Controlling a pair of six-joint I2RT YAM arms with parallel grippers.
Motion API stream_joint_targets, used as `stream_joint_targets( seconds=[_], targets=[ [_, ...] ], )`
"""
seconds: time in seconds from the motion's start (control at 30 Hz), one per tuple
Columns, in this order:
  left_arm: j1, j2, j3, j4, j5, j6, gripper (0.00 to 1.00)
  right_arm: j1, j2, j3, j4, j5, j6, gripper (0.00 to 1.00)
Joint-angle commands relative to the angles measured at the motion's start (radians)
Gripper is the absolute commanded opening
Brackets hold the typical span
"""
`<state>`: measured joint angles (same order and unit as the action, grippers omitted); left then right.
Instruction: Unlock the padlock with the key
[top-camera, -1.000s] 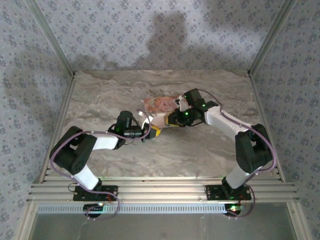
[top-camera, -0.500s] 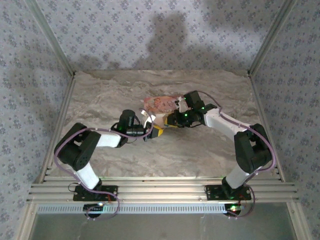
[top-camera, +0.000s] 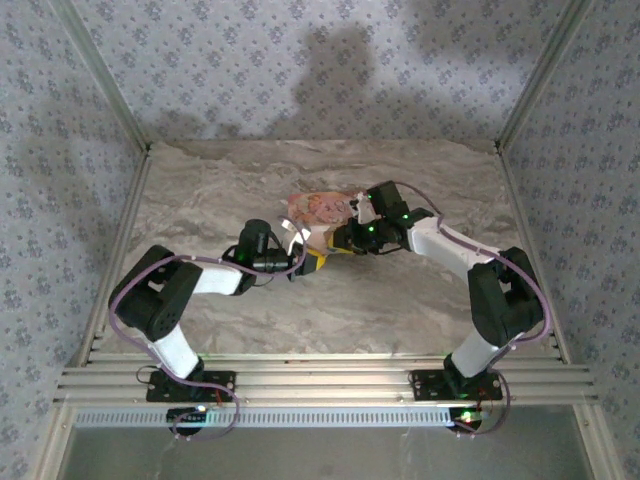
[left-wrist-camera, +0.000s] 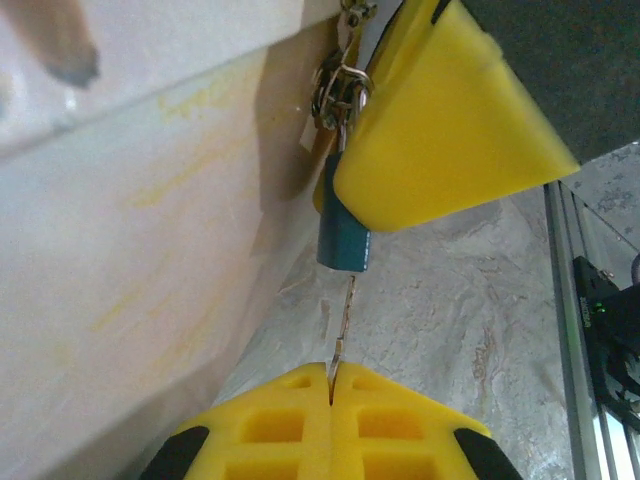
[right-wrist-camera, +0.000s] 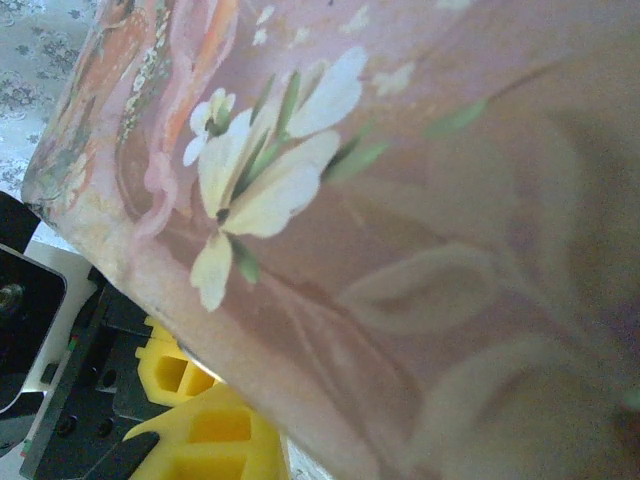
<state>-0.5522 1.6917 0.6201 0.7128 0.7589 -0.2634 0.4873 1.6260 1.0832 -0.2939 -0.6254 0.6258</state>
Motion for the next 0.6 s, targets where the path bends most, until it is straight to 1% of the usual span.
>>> stream_joint_targets(
  seconds=[0.0,0.2,0.4,0.57],
  targets=[
    [-0.006,0.022,0.013,0.049,-0.028,-0.021,0.00,0.016,-0.006,0.006,0.056,-0.056,0.026,0.00],
    [-0.005,0.032,0.015,0.074,-0.030,-0.036,0.00,0.024,-0.002,0.009,0.064,-0.050,0.040,0.00],
    [-0.007,0.036,0.014,0.106,-0.007,-0.058,0.00,0.034,0.011,0.009,0.065,-0.044,0.043,0.00],
    [-0.008,0.036,0.007,0.140,-0.028,-0.094,0.00,0.040,0.015,0.004,0.075,-0.042,0.053,0.00]
  ],
)
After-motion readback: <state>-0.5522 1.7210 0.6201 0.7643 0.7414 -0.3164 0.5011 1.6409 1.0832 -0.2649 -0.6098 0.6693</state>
